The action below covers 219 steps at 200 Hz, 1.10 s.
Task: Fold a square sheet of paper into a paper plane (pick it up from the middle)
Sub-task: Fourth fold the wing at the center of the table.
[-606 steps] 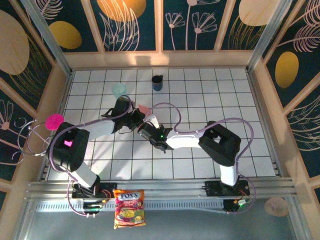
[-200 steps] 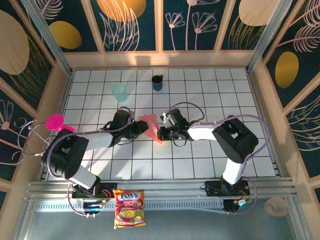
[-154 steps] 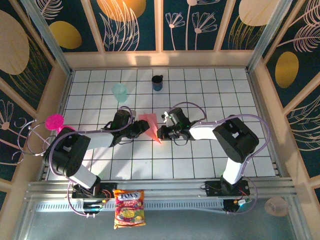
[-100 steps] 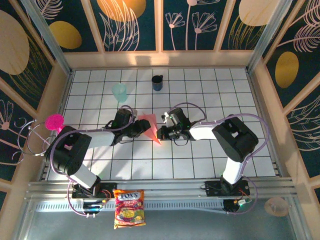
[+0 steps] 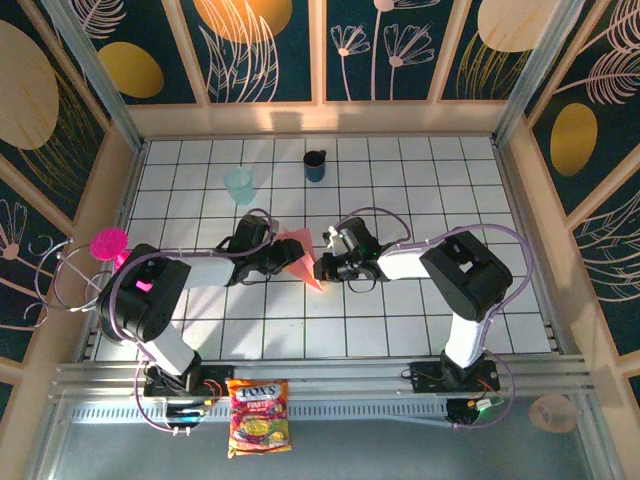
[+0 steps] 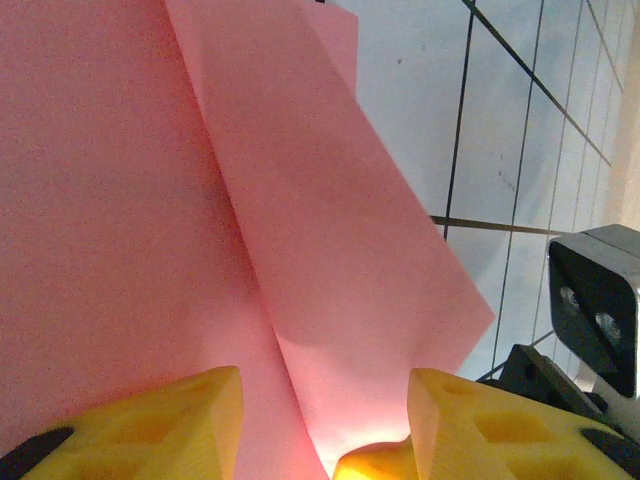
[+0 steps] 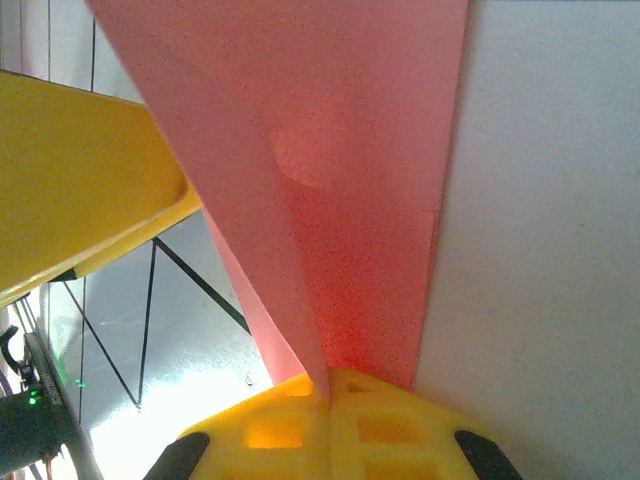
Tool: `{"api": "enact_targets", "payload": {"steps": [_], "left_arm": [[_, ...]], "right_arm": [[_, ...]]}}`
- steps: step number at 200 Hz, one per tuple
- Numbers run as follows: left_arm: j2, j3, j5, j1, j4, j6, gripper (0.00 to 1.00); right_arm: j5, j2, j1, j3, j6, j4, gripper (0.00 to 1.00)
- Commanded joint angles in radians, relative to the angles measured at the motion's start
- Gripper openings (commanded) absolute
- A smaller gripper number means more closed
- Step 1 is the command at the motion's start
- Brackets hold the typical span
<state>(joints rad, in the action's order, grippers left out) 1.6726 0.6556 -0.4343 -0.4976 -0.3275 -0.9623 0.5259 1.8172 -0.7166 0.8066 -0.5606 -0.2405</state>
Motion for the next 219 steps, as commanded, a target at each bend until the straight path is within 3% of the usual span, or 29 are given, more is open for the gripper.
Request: {"api": "enact_targets", "payload": {"steps": [1,89,149,219], "left_arm": [[0.032,0.036,0.022,-0.009,0.073,0.03,0.48],[0.103,0.087,0.149,-0.021,0.256,0.055,0.45],[0.146,0.115,0.23,-0.026,0.366,0.087,0.45],[0.215,0.148,0.327,-0.047,0.468,0.12,0.46]], "right_arm": [[0.018,0.019,0.009,-0.014,-0.012,-0.021,0.03],[0.017,0.023,0.015,-0.01,-0.016,-0.011,0.05],[-0.017,-0.127,0.018,-0.066,-0.052,-0.029,0.26],[-0.102,-0.153,0.016,-0.098,-0.085,-0.036,0.3]]}}
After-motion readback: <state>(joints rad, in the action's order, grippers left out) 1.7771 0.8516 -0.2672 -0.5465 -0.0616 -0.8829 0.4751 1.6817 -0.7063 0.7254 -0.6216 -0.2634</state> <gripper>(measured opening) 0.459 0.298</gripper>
